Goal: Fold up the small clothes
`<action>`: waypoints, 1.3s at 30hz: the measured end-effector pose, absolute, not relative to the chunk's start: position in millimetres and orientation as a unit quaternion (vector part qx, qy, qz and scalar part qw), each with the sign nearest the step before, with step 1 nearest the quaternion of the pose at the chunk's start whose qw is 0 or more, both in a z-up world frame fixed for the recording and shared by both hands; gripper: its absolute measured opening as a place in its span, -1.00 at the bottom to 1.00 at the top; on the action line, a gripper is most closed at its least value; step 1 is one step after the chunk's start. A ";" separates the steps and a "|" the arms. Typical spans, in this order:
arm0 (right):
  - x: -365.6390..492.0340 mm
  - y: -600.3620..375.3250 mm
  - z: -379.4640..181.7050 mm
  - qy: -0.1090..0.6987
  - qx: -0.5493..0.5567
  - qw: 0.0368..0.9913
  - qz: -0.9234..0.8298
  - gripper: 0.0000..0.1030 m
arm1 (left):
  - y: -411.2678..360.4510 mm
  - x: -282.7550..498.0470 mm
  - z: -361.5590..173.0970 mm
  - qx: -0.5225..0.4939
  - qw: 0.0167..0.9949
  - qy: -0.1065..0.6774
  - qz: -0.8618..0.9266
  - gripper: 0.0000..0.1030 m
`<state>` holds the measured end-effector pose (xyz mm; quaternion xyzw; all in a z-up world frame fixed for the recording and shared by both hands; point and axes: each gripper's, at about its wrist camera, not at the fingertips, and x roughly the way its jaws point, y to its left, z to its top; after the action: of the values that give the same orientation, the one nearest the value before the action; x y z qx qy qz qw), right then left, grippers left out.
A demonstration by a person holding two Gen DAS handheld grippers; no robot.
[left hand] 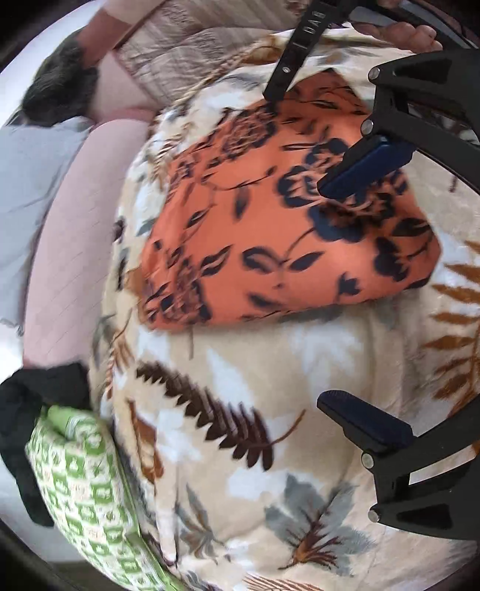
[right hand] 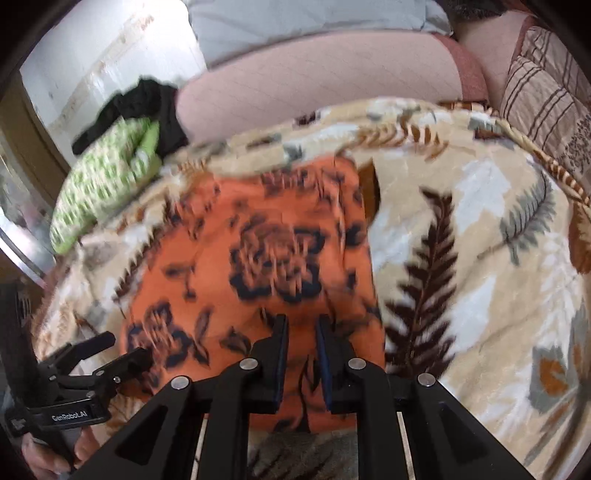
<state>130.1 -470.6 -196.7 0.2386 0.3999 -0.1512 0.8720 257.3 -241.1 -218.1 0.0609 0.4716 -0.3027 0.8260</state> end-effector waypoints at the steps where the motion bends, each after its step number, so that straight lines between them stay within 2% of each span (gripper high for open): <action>1: 132.4 -475.8 -191.8 0.389 0.245 0.875 -0.153 -0.65 | -240.8 260.4 -219.5 0.055 0.825 0.475 -0.300 1.00; 6: 171.7 -514.8 -187.3 0.378 0.301 0.862 -0.152 -0.65 | -252.6 266.3 -239.0 0.084 0.815 0.490 -0.296 1.00; 11: 231.6 -532.6 -221.5 0.465 0.322 0.811 -0.151 -0.64 | -258.5 267.9 -248.0 0.078 0.798 0.511 -0.311 1.00; 14: 241.9 -532.2 -232.1 0.474 0.303 0.814 -0.146 -0.64 | -258.4 266.8 -247.0 0.078 0.797 0.511 -0.311 1.00; 19: 221.1 -528.5 -214.8 0.466 0.301 0.818 -0.153 -0.64 | -253.9 262.5 -231.2 0.076 0.816 0.487 -0.303 1.00; 26: 143.8 -506.5 -181.8 0.401 0.302 0.849 -0.163 -0.63 | -249.4 263.3 -228.5 0.087 0.825 0.481 -0.286 1.00; 27: 137.0 -501.9 -182.6 0.401 0.306 0.848 -0.159 -0.61 | -250.4 261.2 -233.1 0.096 0.817 0.489 -0.290 1.00; 29: 131.8 -496.2 -194.9 0.424 0.321 0.831 -0.164 -0.27 | -255.1 258.3 -239.0 0.102 0.810 0.496 -0.297 1.00; 30: 132.6 -493.7 -205.5 0.440 0.329 0.819 -0.165 -0.21 | -256.8 256.3 -238.9 0.104 0.811 0.492 -0.298 1.00; 32: 136.8 -486.9 -215.4 0.438 0.308 0.827 -0.171 0.08 | -258.8 253.9 -235.9 0.114 0.816 0.483 -0.297 1.00; 35: 147.6 -468.2 -208.3 0.449 0.245 0.840 -0.182 0.24 | -256.3 254.5 -230.2 0.112 0.824 0.470 -0.297 1.00; 39: 151.5 -456.0 -193.9 0.434 0.190 0.858 -0.196 0.24 | -250.5 256.4 -223.4 0.096 0.837 0.454 -0.291 1.00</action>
<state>151.5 -456.0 -193.9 0.1902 0.4339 -0.1964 0.8585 256.4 -250.5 -223.4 0.0956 0.4543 -0.2910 0.8365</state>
